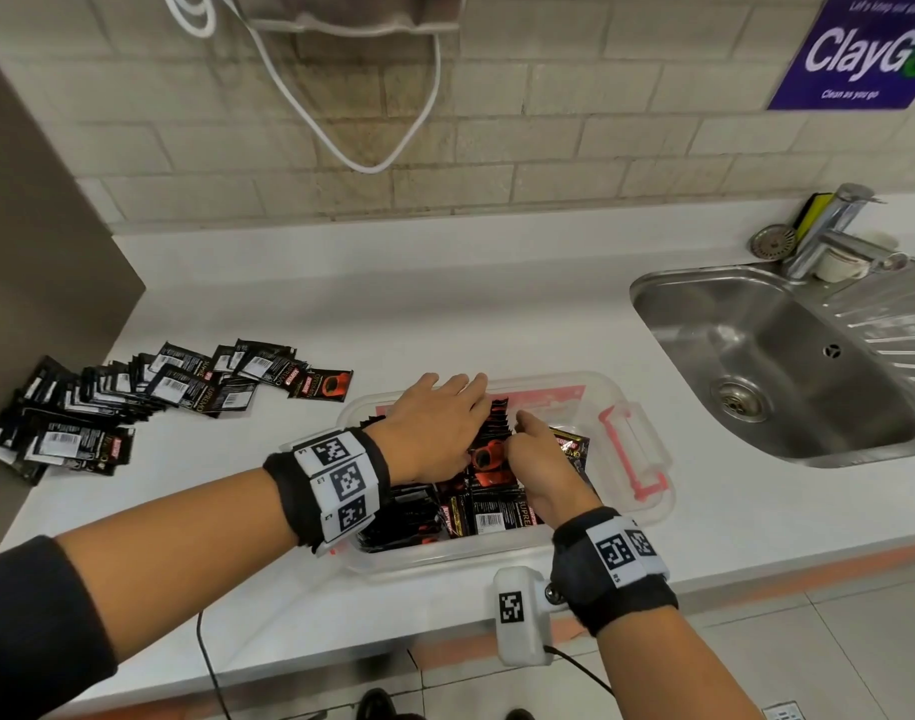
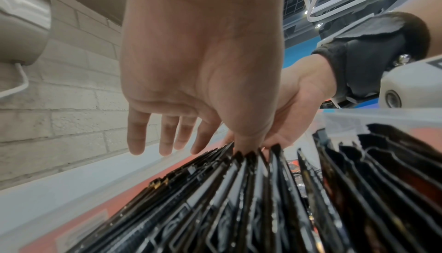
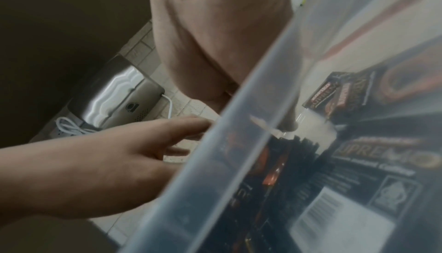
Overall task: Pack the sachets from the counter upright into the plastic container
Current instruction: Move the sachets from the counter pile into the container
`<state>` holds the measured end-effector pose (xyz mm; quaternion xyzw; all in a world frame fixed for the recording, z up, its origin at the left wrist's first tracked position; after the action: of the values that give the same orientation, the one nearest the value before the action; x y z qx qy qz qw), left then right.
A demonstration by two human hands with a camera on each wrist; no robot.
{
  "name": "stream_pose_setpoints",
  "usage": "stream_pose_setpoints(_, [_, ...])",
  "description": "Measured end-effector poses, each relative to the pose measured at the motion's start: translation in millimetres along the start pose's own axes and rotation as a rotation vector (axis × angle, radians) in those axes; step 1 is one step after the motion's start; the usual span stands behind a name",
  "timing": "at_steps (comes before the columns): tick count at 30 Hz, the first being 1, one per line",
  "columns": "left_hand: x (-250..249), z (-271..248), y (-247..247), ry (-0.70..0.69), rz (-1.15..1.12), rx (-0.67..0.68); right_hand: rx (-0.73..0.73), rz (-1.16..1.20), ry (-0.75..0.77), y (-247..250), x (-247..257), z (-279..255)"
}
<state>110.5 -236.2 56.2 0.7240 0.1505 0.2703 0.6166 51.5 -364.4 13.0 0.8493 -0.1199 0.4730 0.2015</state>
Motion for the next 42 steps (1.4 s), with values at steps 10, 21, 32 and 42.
stream_pose_setpoints(10, [1.5, 2.8, -1.7, 0.01, -0.033, -0.006, 0.053, 0.043, -0.072, -0.5, -3.0, 0.1])
stream_pose_setpoints(21, [1.2, -0.6, 3.4, 0.012, -0.046, 0.012, 0.029, 0.003, -0.034, -1.3, 3.1, 1.5])
stream_pose_setpoints(32, [47.4, -25.7, 44.7, 0.12, -0.141, -0.059, -0.271, 0.079, 0.251, -18.7, 58.7, -37.6])
stream_pose_setpoints(42, [142.7, -126.0, 11.2, 0.782, -0.632, -0.351, 0.177, -0.079, 0.46, -119.7, 88.4, -82.8])
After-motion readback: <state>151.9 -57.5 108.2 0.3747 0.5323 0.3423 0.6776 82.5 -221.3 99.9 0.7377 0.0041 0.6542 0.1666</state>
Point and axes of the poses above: each hand's wrist, its own z-axis towards the middle knuckle, its own y-axis out of the back of the hand, x = y × z, the point moved 1 cm from there along z, towards the middle knuckle, and after that the axes turned 12 degrees about -x, right-handed, at the moved point
